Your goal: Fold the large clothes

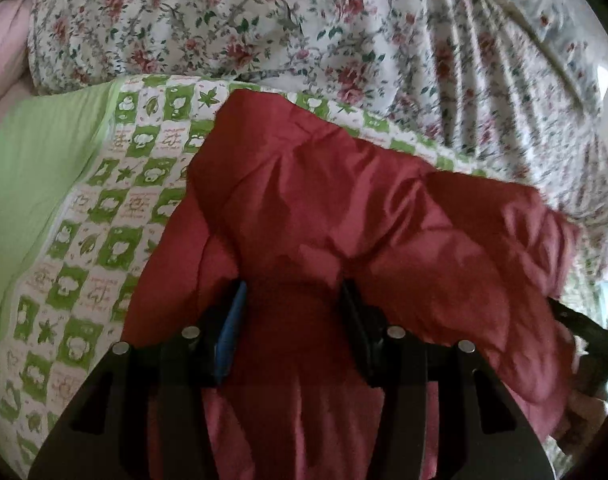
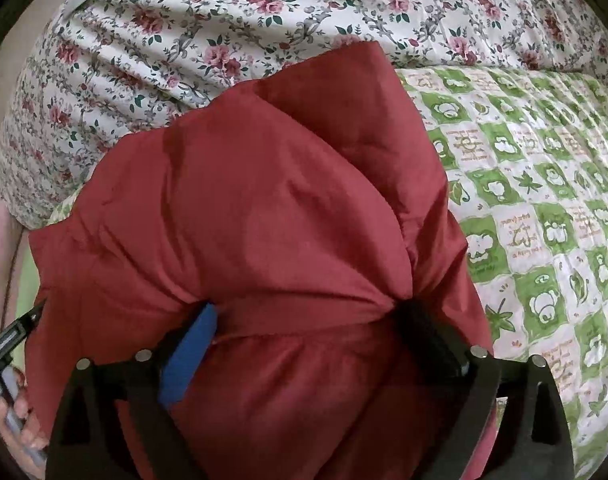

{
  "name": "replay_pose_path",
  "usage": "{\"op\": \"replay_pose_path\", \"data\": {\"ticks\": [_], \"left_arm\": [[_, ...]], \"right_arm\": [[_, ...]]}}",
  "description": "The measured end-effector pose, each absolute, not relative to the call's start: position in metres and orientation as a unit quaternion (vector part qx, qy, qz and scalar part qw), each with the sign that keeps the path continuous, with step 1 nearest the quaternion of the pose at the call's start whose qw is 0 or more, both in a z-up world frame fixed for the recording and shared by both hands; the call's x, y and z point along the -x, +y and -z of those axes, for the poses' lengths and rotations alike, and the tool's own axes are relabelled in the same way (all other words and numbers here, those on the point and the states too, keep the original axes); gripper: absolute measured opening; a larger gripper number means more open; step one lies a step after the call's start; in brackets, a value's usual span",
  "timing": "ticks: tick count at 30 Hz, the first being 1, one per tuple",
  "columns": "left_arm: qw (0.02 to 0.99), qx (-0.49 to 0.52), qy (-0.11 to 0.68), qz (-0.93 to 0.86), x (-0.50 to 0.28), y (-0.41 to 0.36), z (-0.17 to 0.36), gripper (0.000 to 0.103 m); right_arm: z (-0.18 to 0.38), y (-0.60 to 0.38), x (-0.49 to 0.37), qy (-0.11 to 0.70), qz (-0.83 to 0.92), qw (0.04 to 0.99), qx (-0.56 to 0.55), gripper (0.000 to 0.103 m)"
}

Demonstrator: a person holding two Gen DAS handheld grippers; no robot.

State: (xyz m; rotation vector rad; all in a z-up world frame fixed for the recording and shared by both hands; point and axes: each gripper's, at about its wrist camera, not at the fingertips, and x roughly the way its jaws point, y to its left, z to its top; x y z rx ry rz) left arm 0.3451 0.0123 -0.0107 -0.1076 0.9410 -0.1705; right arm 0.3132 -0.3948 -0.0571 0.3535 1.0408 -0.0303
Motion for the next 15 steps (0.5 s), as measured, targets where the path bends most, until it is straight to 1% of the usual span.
{"op": "replay_pose_path", "data": {"ticks": [6,15], "left_arm": [[0.89,0.062,0.442,0.094,-0.32,0.028,-0.006,0.047],[0.89,0.076,0.435,0.112,-0.305,0.045,-0.008,0.047]], "right_arm": [[0.036,-0.391,-0.295,0.478,0.012,0.866,-0.148,0.095],[0.009,-0.394,-0.26,0.459,-0.005,0.877,-0.141,0.096]]}}
